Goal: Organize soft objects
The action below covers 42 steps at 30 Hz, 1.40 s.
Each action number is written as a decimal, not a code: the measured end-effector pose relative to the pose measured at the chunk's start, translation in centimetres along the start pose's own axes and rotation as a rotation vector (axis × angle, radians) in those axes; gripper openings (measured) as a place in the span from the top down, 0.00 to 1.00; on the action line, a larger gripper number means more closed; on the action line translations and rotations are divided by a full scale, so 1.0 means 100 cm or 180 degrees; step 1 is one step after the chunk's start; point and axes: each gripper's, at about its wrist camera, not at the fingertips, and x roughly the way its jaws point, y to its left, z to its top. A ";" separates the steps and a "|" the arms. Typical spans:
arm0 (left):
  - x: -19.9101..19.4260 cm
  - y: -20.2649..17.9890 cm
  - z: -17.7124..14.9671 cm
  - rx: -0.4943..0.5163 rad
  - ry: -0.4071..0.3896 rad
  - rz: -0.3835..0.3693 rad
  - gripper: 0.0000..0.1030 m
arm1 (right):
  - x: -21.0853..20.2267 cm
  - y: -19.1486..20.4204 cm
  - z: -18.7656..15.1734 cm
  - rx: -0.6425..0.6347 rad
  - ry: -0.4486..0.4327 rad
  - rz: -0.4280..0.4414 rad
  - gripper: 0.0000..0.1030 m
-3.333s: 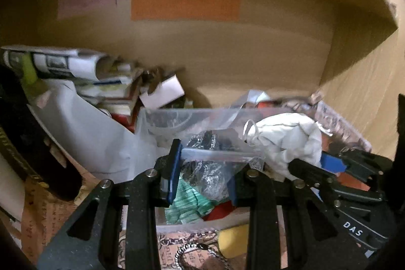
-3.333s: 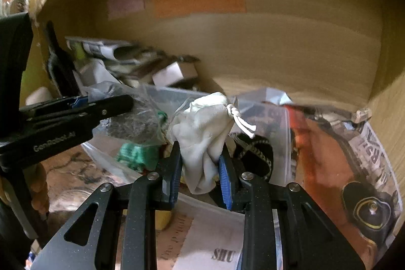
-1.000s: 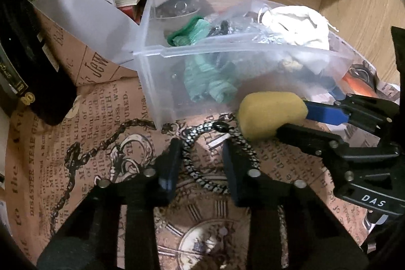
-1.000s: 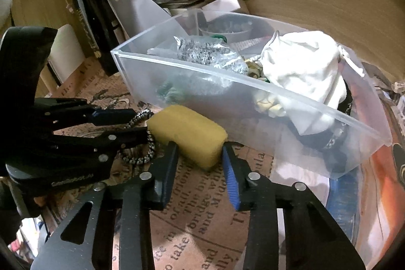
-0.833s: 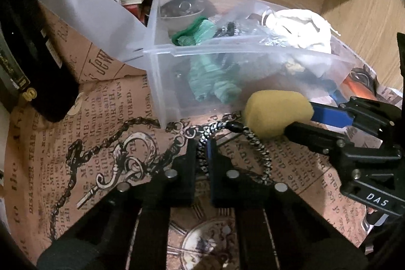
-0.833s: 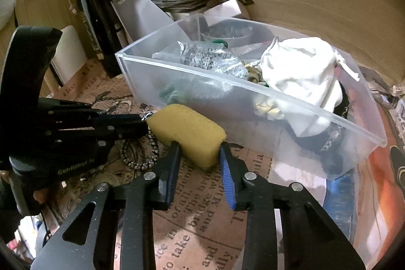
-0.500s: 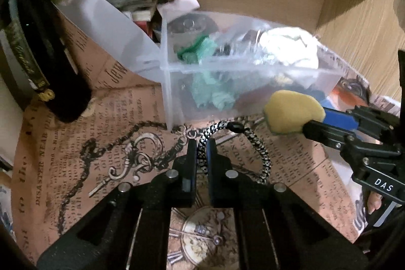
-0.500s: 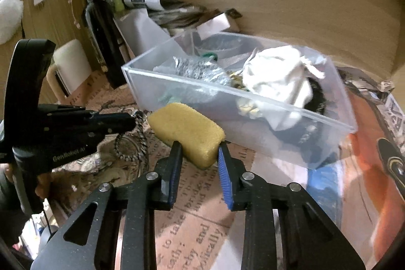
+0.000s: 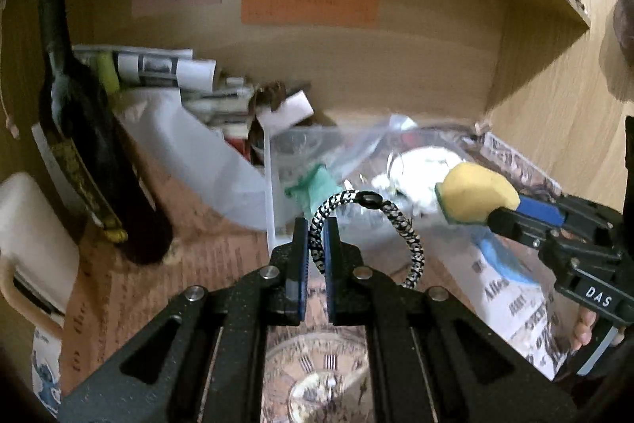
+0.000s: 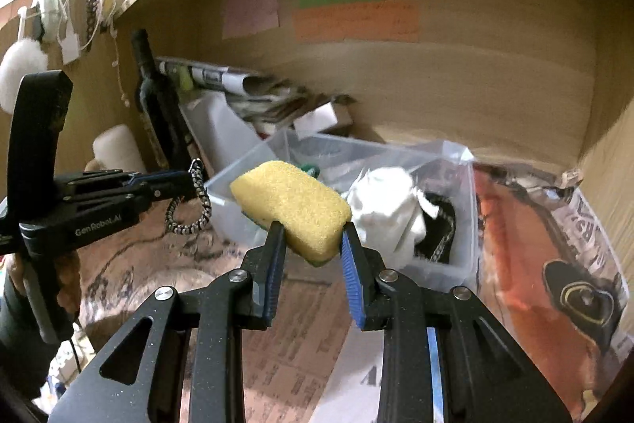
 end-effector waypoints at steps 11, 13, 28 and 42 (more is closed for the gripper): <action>0.035 0.007 0.029 -0.0072 0.0005 0.0140 0.94 | 0.026 -0.011 0.012 0.0045 0.0013 -0.0101 0.75; 0.043 0.007 0.029 -0.0052 0.0034 0.0182 0.94 | 0.034 -0.012 0.012 0.0044 0.0066 -0.0103 0.75; 0.081 0.011 0.022 -0.0023 0.0286 0.0220 0.94 | 0.058 -0.019 0.003 0.0035 0.0265 -0.0144 0.73; 0.030 0.000 0.026 -0.0089 -0.0004 0.0035 0.72 | 0.030 -0.016 0.012 0.0053 0.0094 -0.0140 0.53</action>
